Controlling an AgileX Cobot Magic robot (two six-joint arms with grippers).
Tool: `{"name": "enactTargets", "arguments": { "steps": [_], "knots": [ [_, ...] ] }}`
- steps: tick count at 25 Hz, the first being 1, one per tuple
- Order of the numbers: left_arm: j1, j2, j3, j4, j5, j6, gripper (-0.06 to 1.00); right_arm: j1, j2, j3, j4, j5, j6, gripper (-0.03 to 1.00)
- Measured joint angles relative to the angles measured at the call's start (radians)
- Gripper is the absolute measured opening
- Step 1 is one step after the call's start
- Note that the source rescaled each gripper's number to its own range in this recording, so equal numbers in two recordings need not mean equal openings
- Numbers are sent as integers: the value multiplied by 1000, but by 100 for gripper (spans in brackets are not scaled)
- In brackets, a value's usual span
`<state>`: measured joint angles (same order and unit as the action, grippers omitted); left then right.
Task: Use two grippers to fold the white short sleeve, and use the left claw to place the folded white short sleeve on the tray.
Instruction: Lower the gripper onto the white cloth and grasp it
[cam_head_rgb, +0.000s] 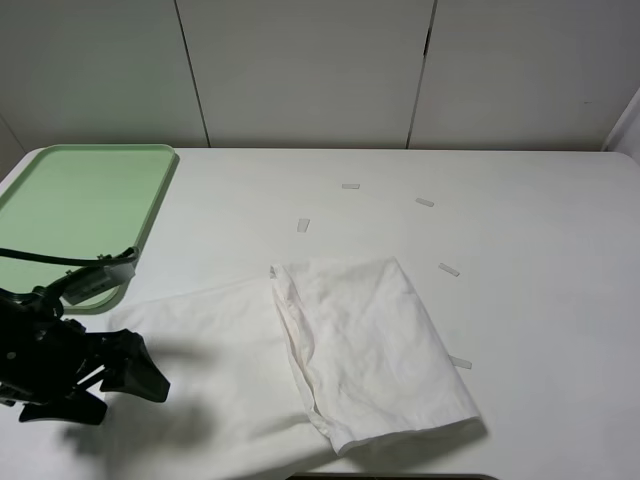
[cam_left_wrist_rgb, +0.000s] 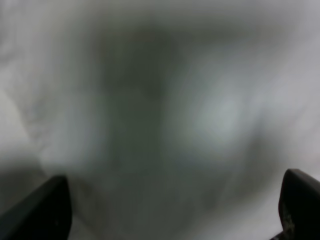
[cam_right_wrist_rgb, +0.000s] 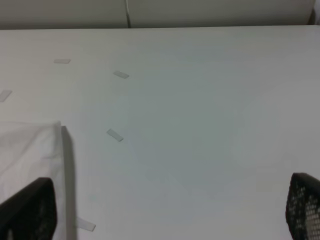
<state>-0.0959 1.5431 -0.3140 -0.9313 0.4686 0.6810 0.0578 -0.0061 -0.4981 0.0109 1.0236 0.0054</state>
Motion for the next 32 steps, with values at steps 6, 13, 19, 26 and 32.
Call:
{"name": "enactTargets", "arguments": {
  "steps": [6, 13, 19, 26, 32],
  "knots": [
    [0, 48, 1, 0, -1, 0, 82, 0, 0, 0, 0, 0, 0, 100],
    [0, 47, 1, 31, -11, 0, 82, 0, 0, 0, 0, 0, 0, 100],
    [1, 48, 13, 42, -105, -8, 82, 0, 0, 0, 0, 0, 0, 100],
    [1, 95, -3, 30, -97, -8, 81, 0, 0, 0, 0, 0, 0, 100],
    [1, 151, -82, 16, -64, -10, 76, 0, 0, 0, 0, 0, 0, 100]
  ]
}}
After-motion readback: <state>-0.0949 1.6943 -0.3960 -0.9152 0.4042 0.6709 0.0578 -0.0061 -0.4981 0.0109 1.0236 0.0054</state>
